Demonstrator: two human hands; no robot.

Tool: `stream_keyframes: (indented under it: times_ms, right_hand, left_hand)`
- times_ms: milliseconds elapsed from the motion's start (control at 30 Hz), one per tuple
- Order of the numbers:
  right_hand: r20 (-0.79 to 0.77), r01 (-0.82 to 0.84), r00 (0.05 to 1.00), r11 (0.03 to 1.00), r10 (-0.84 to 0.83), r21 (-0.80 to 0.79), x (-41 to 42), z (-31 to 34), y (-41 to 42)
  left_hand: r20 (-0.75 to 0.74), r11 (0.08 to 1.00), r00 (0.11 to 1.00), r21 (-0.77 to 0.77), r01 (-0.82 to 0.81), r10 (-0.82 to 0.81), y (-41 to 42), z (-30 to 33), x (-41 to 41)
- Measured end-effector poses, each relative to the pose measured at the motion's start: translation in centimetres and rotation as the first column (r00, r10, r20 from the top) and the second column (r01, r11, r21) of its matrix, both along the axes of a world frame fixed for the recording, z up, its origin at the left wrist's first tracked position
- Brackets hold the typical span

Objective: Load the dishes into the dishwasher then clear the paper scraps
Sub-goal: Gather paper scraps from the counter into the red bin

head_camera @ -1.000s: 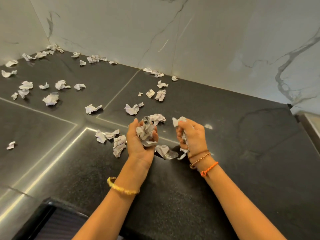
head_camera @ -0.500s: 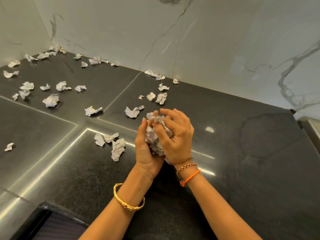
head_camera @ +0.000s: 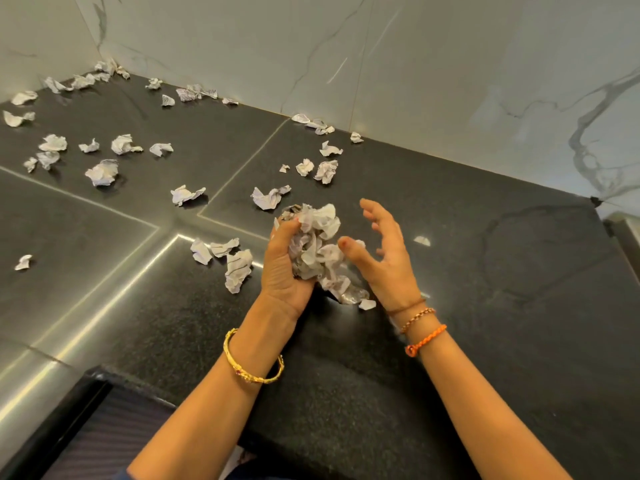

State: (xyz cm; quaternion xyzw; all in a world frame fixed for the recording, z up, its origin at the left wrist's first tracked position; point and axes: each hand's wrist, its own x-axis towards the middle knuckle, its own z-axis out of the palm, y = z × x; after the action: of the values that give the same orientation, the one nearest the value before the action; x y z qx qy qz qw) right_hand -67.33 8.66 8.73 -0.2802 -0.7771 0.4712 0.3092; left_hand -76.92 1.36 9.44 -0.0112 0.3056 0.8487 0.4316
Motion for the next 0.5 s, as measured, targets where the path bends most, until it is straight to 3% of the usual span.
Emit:
stream_keyframes:
  times_ms: [200, 500]
  right_hand:
    - [0.334, -0.161, 0.942, 0.925, 0.040, 0.344, 1.6, -3.0, -1.1]
    - [0.427, -0.202, 0.900, 0.788, -0.083, 0.581, -5.3, -2.7, 0.0]
  left_hand:
    - [-0.092, 0.986, 0.984, 0.069, -0.149, 0.155, -0.9, 0.0, -1.7]
    - [-0.170, 0.960, 0.945, 0.072, -0.272, 0.280, -1.9, -0.2, -3.2]
